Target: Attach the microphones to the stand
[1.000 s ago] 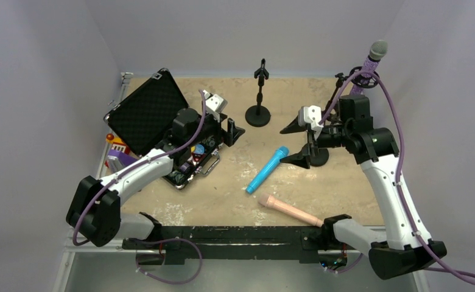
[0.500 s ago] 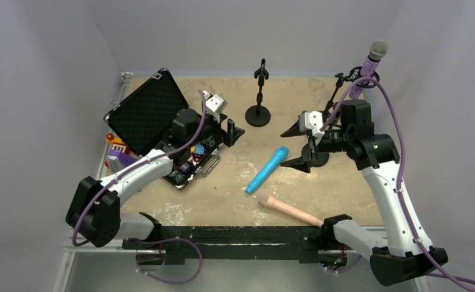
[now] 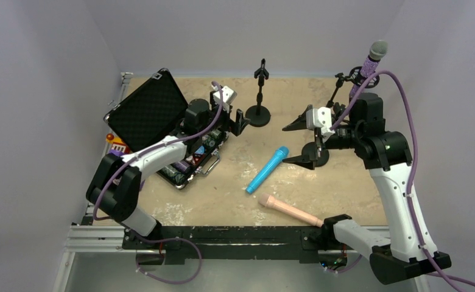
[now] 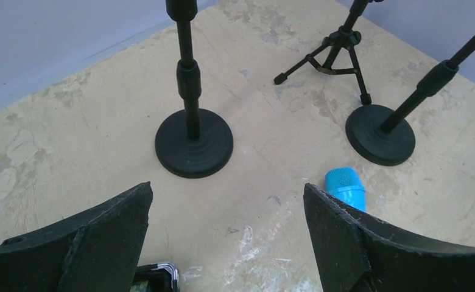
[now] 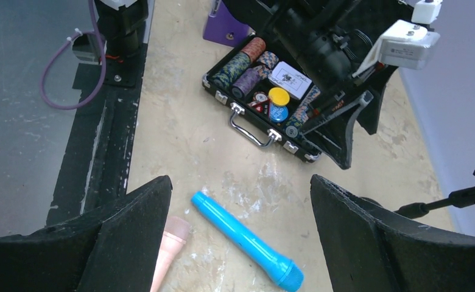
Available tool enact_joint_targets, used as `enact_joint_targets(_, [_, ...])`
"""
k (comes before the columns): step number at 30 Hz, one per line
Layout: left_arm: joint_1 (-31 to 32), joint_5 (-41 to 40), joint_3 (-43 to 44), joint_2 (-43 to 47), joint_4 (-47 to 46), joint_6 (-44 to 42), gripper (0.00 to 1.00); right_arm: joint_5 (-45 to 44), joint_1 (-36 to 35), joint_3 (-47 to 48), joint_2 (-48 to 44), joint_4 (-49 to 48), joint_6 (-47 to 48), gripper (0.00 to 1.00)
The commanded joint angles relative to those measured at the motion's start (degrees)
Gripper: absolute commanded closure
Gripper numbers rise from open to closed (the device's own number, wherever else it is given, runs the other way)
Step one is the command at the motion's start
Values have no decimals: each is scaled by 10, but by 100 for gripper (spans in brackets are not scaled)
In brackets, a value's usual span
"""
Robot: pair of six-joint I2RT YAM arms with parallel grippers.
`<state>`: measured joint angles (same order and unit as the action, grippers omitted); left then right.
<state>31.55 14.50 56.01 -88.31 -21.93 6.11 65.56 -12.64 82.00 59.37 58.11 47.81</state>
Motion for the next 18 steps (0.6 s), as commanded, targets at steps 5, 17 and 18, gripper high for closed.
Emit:
enact_joint_targets(5, [-12,-16,108,-93,-85,-42,3,18,-1,3,0,2,-8,13])
enact_joint_targets(17, [-12,8,288,-256,-137,44,21,24,-1,19,8,2,-12,13])
enact_joint_targets(18, [-12,12,299,-271,-141,54,24,23,-1,19,8,2,-11,13])
